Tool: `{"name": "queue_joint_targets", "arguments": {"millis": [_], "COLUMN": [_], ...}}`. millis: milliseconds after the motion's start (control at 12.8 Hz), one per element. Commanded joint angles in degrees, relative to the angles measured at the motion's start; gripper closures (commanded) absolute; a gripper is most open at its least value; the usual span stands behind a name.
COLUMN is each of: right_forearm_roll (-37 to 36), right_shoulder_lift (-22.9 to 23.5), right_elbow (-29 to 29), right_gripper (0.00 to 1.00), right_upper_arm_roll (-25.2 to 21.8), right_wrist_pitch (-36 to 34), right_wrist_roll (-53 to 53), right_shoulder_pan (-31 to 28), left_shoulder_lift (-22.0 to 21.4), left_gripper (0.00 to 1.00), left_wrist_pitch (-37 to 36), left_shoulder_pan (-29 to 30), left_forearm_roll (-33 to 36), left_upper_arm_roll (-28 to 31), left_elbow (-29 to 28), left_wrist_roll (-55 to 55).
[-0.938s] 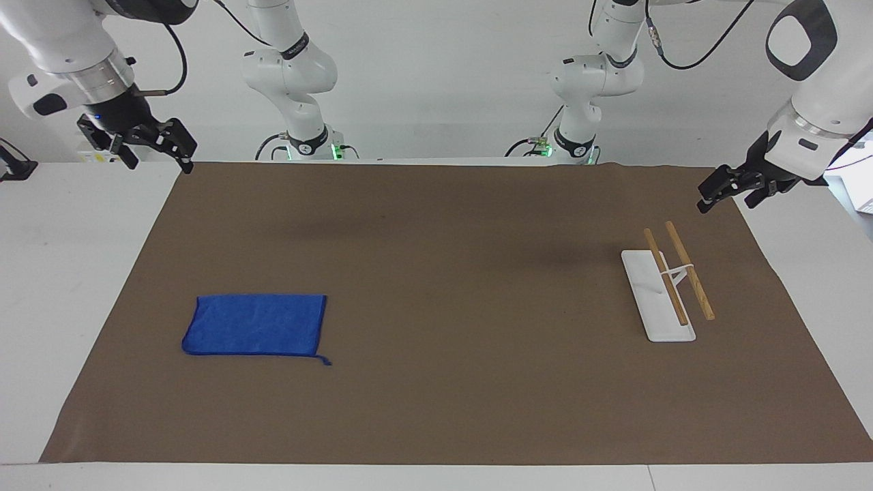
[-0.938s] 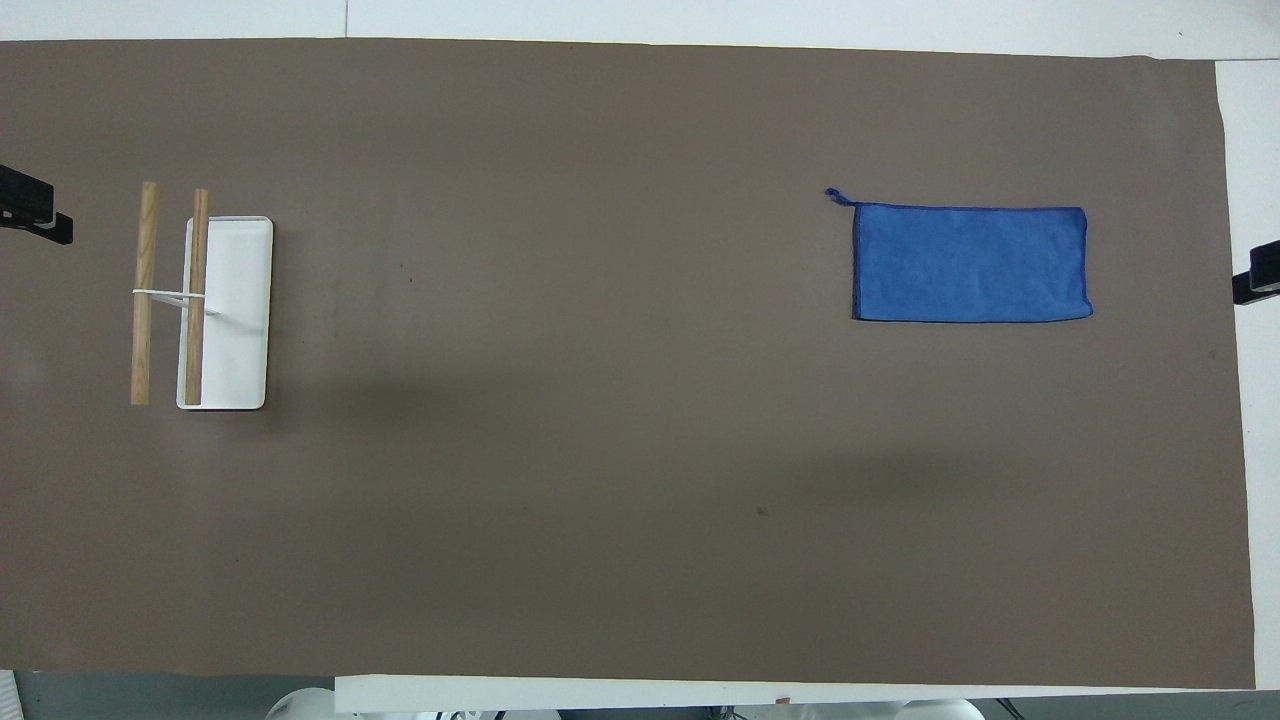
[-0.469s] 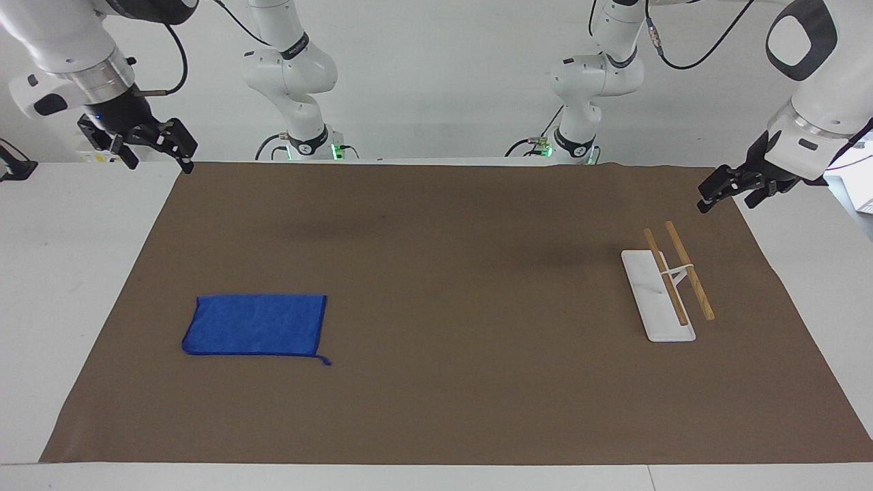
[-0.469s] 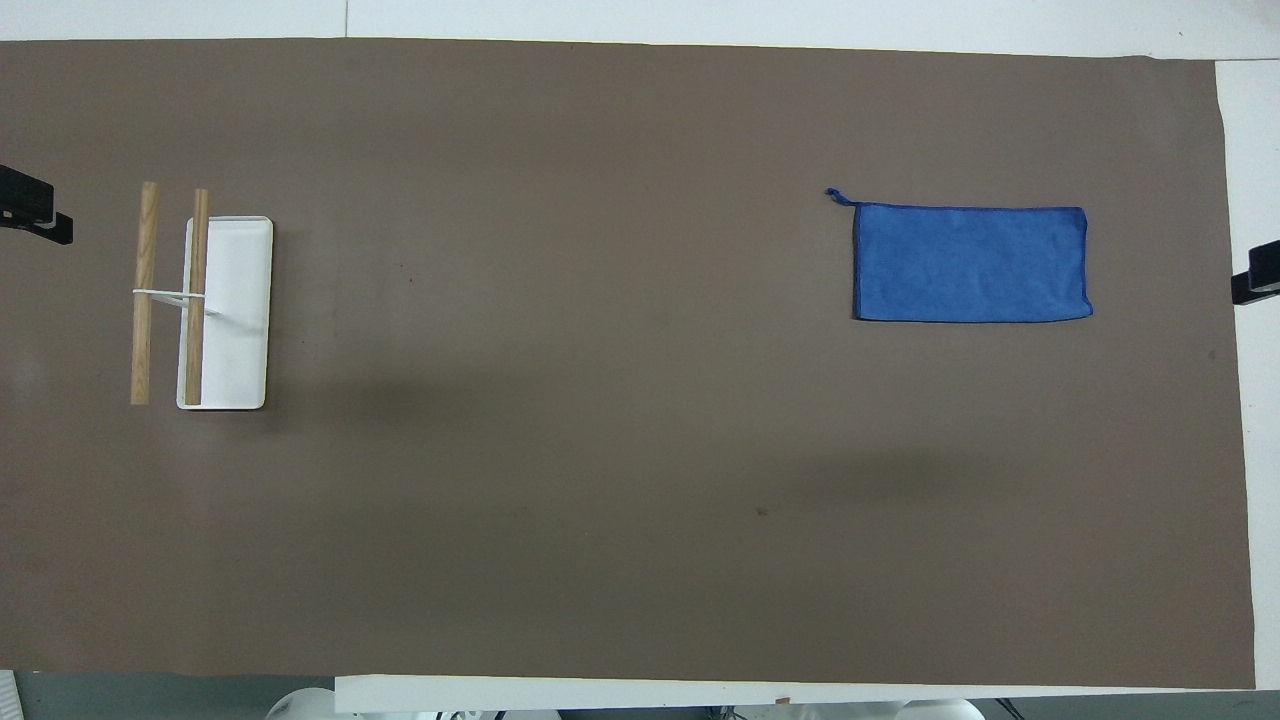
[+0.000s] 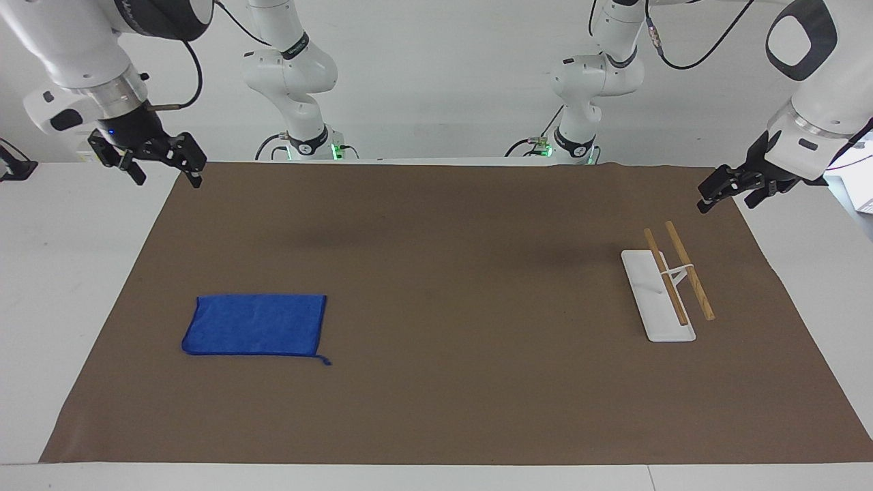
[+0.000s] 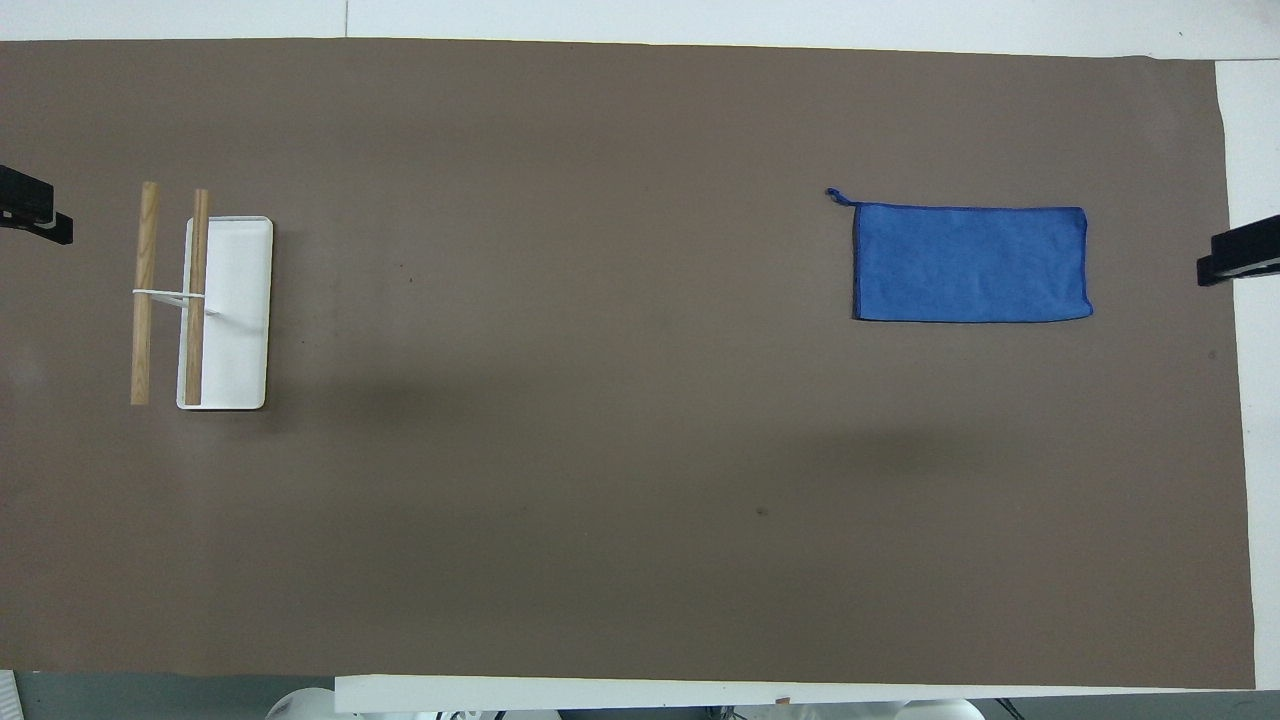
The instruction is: Right arm passes towel to left arm to hang
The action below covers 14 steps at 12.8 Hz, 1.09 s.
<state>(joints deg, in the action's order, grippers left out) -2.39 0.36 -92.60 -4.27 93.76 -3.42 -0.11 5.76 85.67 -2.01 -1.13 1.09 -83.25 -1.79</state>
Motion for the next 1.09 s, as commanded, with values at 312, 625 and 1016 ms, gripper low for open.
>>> {"name": "queue_joint_targets", "arguments": {"millis": [312,625,1016], "right_forearm_roll": [0.9,2.6,9.2], "right_shoulder_lift": [16.7,16.4,17.4], "right_elbow": [-8.9,-19.0,-20.9], "right_gripper": [0.0,0.0,0.05], "right_upper_arm_roll": [0.2,0.3,0.2], "right_wrist_pitch": [25.0,32.4,35.3], "right_wrist_roll": [1.8,0.5,-6.6], "right_shoulder_pan": [2.2,1.2,0.3], "left_shoulder_lift": [-1.4,-1.4,-1.3], "left_gripper": [0.0,0.0,0.0], "left_wrist_pitch": [-0.4,-0.4,-0.4], "left_shoulder_pan": [0.0,0.0,0.0], "left_forearm_roll": [0.7,0.7,0.7], "left_upper_arm_roll": [0.0,0.0,0.0], "left_elbow": [-1.4,-1.4,-1.4], "left_wrist_roll": [0.0,0.0,0.0]}}
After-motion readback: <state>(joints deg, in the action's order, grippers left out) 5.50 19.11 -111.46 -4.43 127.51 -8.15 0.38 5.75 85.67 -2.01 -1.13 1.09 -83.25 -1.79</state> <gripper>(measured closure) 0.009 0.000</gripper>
